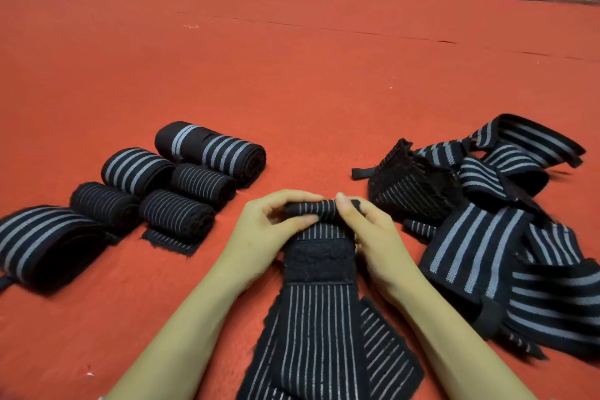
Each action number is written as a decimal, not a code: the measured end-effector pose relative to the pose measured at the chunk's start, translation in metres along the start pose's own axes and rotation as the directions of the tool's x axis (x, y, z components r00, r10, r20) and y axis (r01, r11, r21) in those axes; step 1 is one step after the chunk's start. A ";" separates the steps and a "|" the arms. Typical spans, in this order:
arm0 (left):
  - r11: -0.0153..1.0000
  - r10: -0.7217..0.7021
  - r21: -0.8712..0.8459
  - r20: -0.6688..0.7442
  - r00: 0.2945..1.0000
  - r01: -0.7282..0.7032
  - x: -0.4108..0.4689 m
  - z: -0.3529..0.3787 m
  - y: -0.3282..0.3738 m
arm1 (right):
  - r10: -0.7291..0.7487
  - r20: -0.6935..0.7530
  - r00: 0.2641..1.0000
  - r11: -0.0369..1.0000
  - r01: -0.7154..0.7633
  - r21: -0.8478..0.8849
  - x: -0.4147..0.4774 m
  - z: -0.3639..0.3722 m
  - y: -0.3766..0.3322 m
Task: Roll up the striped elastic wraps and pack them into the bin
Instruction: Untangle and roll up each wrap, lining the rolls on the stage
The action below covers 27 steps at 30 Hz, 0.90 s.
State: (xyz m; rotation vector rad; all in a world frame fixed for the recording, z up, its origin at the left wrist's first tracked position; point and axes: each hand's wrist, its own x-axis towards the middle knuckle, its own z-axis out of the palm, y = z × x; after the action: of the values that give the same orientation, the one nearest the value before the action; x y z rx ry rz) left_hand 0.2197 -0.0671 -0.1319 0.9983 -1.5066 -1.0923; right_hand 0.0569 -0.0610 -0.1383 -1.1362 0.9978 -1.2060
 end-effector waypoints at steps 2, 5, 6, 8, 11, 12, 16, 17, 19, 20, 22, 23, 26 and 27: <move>1.000 -0.018 -0.016 0.025 1.000 0.018 -0.001 0.002 -0.001 | -0.048 -0.013 0.999 0.999 0.048 -0.016 0.001 0.000 0.000; 0.989 -0.118 -0.087 0.007 0.993 0.118 0.001 0.002 -0.005 | -0.066 0.041 0.997 0.997 0.067 -0.030 0.000 -0.002 0.002; 0.986 -0.142 -0.091 -0.010 0.990 0.140 0.002 0.001 -0.005 | -0.059 0.055 0.997 0.998 0.060 -0.022 0.000 -0.002 0.002; 0.988 -0.144 -0.065 -0.051 0.988 0.141 0.003 -0.001 -0.006 | -0.047 0.051 0.998 0.999 0.048 -0.021 0.001 -0.001 0.003; 0.994 -0.105 -0.051 -0.092 0.990 0.100 0.003 -0.001 -0.003 | 0.019 0.035 0.999 0.999 -0.020 0.033 0.002 0.000 0.002; 0.995 -0.092 -0.052 -0.090 0.992 0.088 0.002 -0.001 -0.002 | 0.044 0.047 0.998 0.998 -0.045 0.032 0.002 0.000 0.002; 0.997 -0.070 -0.039 -0.072 0.995 0.067 0.001 0.000 -0.002 | -0.009 0.039 0.999 1.000 0.009 -0.002 0.002 -0.002 0.001; 0.997 -0.071 -0.048 -0.066 0.995 0.068 0.001 0.000 -0.002 | -0.033 0.033 0.999 0.999 0.033 -0.018 0.003 -0.002 0.001; 0.987 -0.118 -0.116 -0.050 0.992 0.112 0.001 0.001 -0.002 | -0.058 0.056 0.997 0.997 0.060 -0.045 0.002 -0.003 0.002; 0.976 -0.158 -0.156 -0.035 0.987 0.151 0.001 0.001 -0.002 | -0.059 0.078 0.995 0.997 0.063 -0.051 0.002 -0.002 0.003; 0.970 -0.187 -0.158 -0.013 0.982 0.183 0.002 0.002 0.000 | -0.061 0.116 0.991 0.997 0.066 -0.043 0.000 -0.001 0.003; 0.976 -0.176 -0.137 -0.021 0.984 0.171 0.002 0.002 0.000 | -0.054 0.117 0.992 0.998 0.058 -0.031 -0.001 -0.001 0.003; 0.982 -0.131 -0.147 -0.049 0.990 0.123 0.002 0.001 0.001 | 0.015 0.074 0.997 1.000 -0.015 -0.003 -0.001 0.000 0.000; 0.982 -0.120 -0.153 -0.042 0.992 0.113 0.001 0.001 0.001 | 0.041 0.062 0.997 0.999 -0.041 -0.005 -0.001 -0.001 0.000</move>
State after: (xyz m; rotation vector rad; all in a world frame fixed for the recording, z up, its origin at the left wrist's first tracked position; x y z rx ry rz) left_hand 0.2187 -0.0679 -0.1305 1.0114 -1.3169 -1.2351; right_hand 0.0561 -0.0599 -0.1381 -1.1443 0.9718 -1.1296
